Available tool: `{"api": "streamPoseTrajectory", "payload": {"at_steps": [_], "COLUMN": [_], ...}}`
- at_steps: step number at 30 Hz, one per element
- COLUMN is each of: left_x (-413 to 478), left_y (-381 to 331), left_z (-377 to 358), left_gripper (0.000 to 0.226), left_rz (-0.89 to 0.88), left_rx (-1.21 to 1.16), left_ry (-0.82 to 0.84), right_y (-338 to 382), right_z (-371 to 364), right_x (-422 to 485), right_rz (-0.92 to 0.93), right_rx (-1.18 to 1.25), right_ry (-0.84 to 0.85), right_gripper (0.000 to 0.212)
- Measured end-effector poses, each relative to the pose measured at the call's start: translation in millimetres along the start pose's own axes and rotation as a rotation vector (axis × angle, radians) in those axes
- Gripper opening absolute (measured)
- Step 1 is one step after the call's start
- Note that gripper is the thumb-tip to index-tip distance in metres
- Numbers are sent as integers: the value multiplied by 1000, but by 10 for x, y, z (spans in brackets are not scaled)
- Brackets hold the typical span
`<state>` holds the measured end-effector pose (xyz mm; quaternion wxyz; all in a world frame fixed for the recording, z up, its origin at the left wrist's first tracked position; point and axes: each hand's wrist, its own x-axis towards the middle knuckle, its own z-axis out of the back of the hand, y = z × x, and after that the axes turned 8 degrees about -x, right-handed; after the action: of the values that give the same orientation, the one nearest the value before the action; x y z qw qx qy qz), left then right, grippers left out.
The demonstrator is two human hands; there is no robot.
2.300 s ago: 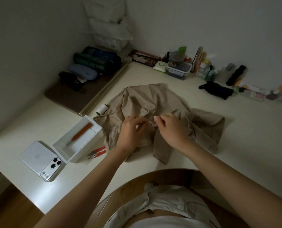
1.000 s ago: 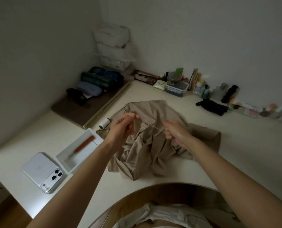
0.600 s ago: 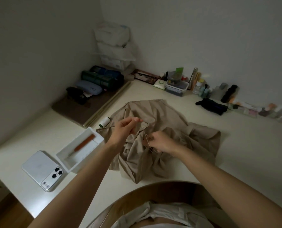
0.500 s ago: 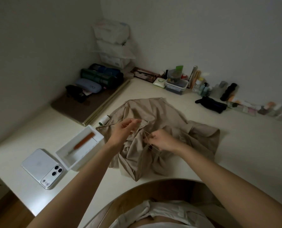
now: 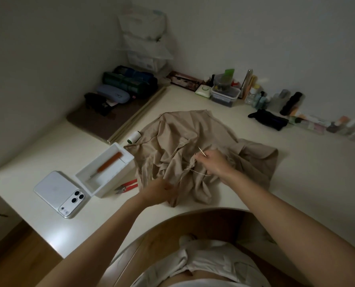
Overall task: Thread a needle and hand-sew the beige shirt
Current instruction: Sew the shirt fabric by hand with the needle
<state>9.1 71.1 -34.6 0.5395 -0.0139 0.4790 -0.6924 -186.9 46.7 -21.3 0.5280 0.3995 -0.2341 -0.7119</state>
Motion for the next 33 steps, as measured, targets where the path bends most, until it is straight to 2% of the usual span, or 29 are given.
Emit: {"api": "streamPoseTrajectory", "payload": {"at_steps": [5, 10, 12, 14, 16, 21, 23, 25, 27, 28, 30, 31, 32, 33], "left_x": [-234, -493, -552, -595, -638, -710, -725, -731, -741, -750, -772, -783, -798, -819], "left_y": [-94, -210, -225, -218, -218, -205, -216, -252, -270, -270, -234, -215, -201, -203], "left_z": [75, 133, 157, 189, 207, 176, 206, 269, 322, 342, 371, 378, 389, 405], "left_gripper": [41, 28, 25, 25, 36, 58, 56, 44, 24, 19, 12, 13, 16, 17], "left_rz": [-93, -178, -230, -279, -279, -208, -219, -220, -198, -184, -134, -85, -49, -48], "left_rx": [-322, -629, -795, -1046, -1267, -1351, -1513, -1659, -1537, -1348, -816, -608, -535, -615], "left_ry": [-150, -204, -225, -164, -70, 0, 54, 47, -91, -172, -284, -266, -187, -58], "right_y": [-28, -5, 27, 65, 101, 97, 85, 90, 111, 129, 160, 170, 180, 193], "right_z": [-56, -109, -111, -107, -103, -124, -137, -148, -154, -151, -142, -136, -127, -120], "right_x": [-36, -81, -110, -134, -148, -151, -157, -172, -193, -206, -225, -224, -230, -235], "right_rz": [-22, -63, -63, -64, -60, -35, -36, -43, -42, -35, -21, -16, -9, -3], "right_rx": [-6, 17, 49, 81, 104, 75, 75, 69, 73, 73, 62, 56, 51, 48], "right_ry": [-55, -95, -93, -91, -99, -141, -146, -154, -164, -171, -187, -194, -199, -201], "right_gripper": [26, 35, 33, 25, 20, 23, 24, 24, 29, 31, 31, 30, 28, 26]}}
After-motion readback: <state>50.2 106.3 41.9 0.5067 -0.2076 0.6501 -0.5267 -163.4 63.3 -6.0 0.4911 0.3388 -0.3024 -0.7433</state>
